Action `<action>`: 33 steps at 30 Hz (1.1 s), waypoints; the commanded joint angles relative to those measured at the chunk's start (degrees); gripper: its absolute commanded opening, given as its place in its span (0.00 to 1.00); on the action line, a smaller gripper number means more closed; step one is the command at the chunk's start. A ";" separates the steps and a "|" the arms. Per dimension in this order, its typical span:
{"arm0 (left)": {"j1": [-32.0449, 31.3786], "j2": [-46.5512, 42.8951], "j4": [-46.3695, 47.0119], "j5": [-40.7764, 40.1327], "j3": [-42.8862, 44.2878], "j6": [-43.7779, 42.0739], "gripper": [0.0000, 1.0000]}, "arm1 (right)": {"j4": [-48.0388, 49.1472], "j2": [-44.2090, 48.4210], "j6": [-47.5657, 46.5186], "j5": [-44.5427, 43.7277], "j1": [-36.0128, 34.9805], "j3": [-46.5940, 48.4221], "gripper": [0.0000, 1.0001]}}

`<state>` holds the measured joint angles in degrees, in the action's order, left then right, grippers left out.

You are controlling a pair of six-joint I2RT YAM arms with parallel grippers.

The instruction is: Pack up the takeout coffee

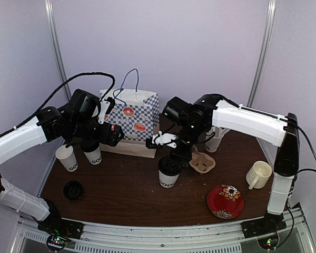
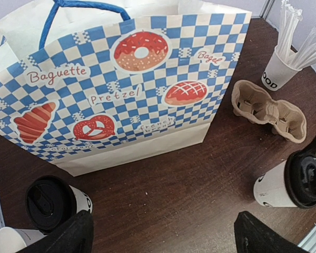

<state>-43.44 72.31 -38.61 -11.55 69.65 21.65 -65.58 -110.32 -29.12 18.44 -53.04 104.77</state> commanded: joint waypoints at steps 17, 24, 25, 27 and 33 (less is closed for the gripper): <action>1.43 2.31 2.73 0.22 3.64 -2.04 0.98 | -6.64 27.33 -1.07 -5.62 20.82 -22.14 0.78; 1.58 2.48 2.75 0.35 3.81 -2.05 0.98 | -8.20 31.00 -5.09 -6.53 32.30 -26.13 0.78; 1.60 2.43 2.74 0.38 3.75 -1.99 0.98 | -8.05 31.04 -5.97 -6.57 34.11 -26.57 0.78; 1.62 2.34 2.72 0.48 3.73 -2.04 0.98 | -7.23 30.75 -7.06 -5.97 37.91 -26.98 0.78; 1.65 2.07 2.68 0.57 3.52 -2.12 0.97 | -4.87 26.95 -7.97 -0.42 47.73 -26.00 0.78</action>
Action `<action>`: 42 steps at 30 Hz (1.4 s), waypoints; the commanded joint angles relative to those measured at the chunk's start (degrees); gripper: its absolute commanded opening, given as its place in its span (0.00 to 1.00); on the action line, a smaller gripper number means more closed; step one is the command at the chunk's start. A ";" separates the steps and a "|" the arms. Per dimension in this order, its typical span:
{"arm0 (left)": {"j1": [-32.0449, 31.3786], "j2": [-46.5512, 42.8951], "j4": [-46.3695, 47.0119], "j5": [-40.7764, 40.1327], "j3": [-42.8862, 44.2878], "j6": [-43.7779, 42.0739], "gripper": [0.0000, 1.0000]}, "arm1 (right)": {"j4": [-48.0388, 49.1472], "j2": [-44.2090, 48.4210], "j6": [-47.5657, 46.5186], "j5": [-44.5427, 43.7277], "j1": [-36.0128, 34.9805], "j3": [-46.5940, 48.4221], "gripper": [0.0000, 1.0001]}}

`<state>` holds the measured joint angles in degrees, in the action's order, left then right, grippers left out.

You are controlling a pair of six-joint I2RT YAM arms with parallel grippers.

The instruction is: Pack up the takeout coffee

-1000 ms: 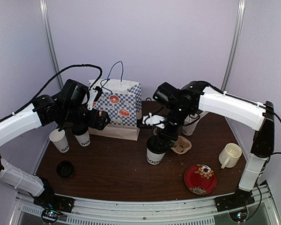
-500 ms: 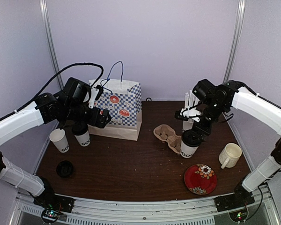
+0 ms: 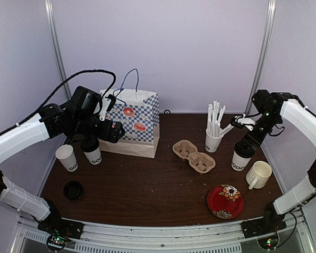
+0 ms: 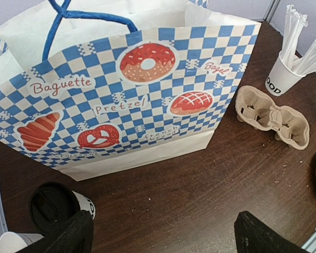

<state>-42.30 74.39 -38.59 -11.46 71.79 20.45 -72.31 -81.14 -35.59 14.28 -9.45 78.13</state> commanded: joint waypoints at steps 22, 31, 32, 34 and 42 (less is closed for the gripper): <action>0.68 0.13 -0.56 -0.91 6.43 -4.18 0.98 | 5.55 -8.01 0.56 5.09 7.61 1.11 0.92; 10.00 6.62 -13.32 -6.68 28.44 -2.42 0.91 | 3.38 -0.11 4.16 7.79 7.59 5.67 0.95; 11.70 7.69 -14.12 -5.96 30.77 -1.98 0.90 | 4.16 0.91 4.88 8.01 7.61 5.19 0.95; 15.05 9.99 -15.22 -4.11 34.69 -1.44 0.88 | 5.89 2.90 5.99 8.49 7.52 3.98 0.95; 23.83 21.02 -15.69 10.19 42.42 0.64 0.83 | 9.26 7.76 6.82 9.45 7.54 -0.61 0.95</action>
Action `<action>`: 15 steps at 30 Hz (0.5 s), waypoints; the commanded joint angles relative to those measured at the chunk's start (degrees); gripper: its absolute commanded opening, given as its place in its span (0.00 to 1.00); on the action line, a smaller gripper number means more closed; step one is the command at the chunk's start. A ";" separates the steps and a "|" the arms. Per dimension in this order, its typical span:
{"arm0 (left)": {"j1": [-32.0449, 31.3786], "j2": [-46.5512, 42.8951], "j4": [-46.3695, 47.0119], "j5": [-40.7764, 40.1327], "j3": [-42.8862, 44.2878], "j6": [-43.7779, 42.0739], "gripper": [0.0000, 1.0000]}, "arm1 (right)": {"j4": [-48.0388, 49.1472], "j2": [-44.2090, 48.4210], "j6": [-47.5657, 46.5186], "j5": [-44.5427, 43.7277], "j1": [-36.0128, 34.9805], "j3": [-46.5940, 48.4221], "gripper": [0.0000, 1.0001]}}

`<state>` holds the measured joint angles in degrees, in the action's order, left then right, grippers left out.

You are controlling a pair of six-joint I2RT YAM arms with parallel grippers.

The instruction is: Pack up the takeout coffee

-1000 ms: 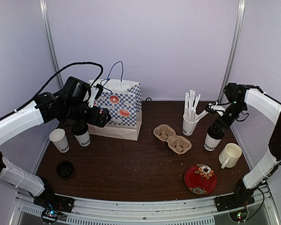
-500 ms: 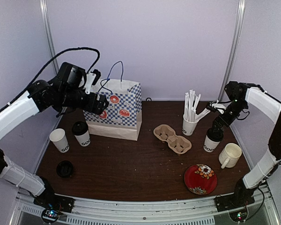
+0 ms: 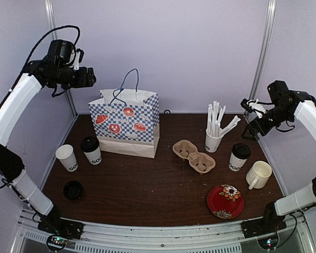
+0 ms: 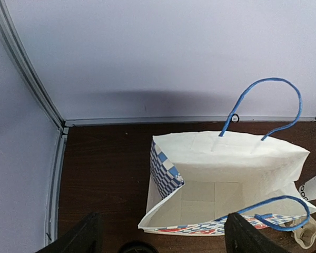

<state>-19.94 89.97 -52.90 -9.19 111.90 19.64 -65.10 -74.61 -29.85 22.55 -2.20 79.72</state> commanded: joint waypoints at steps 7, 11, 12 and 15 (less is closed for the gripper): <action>1.66 18.44 -5.64 4.35 11.51 1.22 0.84 | 3.55 1.93 1.23 2.94 0.26 -5.40 0.95; 1.75 22.23 -7.30 1.43 14.37 1.05 0.80 | 4.04 1.91 1.28 3.48 0.31 -6.55 0.95; 1.75 22.73 -7.87 0.40 14.89 1.17 0.79 | 4.10 1.87 1.28 3.43 0.27 -6.75 0.95; 1.75 22.86 -8.84 -0.14 15.07 1.27 0.69 | 4.10 1.85 1.36 3.83 0.26 -7.08 0.95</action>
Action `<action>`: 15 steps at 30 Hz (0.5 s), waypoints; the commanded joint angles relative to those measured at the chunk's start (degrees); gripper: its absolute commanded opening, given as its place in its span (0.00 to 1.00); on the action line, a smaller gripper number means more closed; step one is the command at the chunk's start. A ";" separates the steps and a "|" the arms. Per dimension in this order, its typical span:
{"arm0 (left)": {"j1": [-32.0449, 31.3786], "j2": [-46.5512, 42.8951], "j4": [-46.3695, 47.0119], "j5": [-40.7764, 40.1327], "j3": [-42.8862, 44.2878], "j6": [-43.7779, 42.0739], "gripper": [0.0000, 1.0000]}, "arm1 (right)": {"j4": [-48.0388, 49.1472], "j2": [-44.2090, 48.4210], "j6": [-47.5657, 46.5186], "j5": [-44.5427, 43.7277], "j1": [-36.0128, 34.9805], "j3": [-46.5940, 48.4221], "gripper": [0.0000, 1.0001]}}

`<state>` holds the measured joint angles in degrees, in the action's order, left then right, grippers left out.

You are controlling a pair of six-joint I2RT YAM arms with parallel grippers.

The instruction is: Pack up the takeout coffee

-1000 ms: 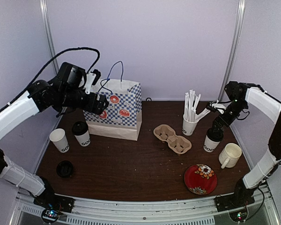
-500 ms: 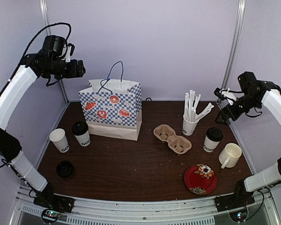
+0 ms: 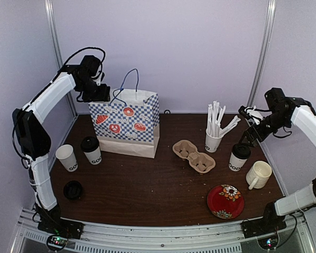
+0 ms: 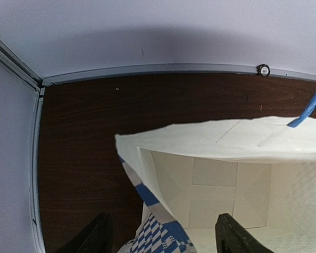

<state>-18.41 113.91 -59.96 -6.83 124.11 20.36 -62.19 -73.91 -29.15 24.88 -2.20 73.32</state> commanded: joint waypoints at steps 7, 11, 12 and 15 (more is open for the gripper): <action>0.22 -1.93 -0.26 3.38 2.19 0.19 0.31 | 1.90 0.33 1.49 1.74 0.26 -0.47 0.94; 0.13 -2.32 0.88 7.72 2.18 0.85 0.12 | 1.40 -0.18 1.98 1.77 0.29 0.42 0.94; 0.07 -2.66 1.07 9.26 2.18 0.90 0.08 | 1.15 -0.14 1.99 1.57 0.29 0.68 0.93; -0.09 -3.89 1.73 13.51 2.33 1.17 0.00 | 0.34 0.51 1.99 0.87 0.27 1.46 0.93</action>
<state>-18.41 113.62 -60.97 -0.60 124.75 21.15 -61.47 -73.95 -27.99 25.76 -2.22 73.14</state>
